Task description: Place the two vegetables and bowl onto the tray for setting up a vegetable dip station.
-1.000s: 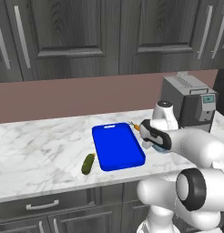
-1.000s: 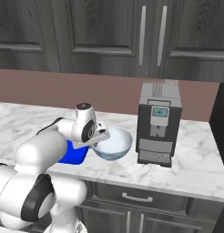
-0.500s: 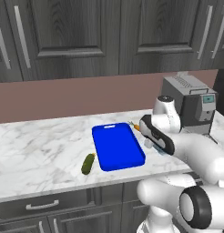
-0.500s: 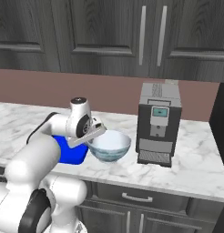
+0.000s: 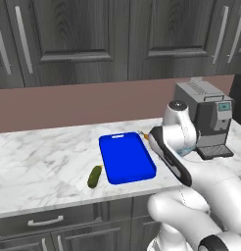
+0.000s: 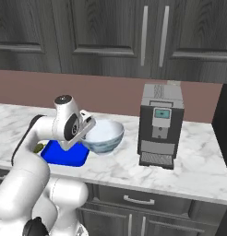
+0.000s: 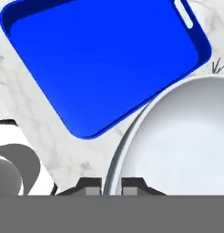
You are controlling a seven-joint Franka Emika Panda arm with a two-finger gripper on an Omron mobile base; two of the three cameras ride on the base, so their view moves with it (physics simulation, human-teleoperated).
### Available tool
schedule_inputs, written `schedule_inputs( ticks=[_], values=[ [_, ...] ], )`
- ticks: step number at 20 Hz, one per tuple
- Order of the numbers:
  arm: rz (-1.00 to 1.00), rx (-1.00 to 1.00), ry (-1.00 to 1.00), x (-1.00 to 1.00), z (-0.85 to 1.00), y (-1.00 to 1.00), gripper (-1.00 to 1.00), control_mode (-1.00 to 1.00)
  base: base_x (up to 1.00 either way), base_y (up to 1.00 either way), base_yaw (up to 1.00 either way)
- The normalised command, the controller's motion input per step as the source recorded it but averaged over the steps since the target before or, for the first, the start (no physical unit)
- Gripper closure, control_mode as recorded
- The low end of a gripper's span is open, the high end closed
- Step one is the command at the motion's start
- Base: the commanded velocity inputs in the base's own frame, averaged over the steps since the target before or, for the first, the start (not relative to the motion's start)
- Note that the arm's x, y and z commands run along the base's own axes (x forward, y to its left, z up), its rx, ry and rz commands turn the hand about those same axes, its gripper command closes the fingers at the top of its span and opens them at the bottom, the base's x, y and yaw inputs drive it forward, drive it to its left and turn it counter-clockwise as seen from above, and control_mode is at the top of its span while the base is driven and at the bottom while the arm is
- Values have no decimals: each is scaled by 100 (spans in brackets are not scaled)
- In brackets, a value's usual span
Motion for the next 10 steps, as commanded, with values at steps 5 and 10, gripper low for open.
schedule_inputs(
  ticks=[5, 10],
  values=[
    [33, -3, -5, -14, 31, 27, 100, -100, 0, 0, 0],
    [33, 0, -11, -6, 28, 28, 100, -100, 0, 0, 0]
  ],
)
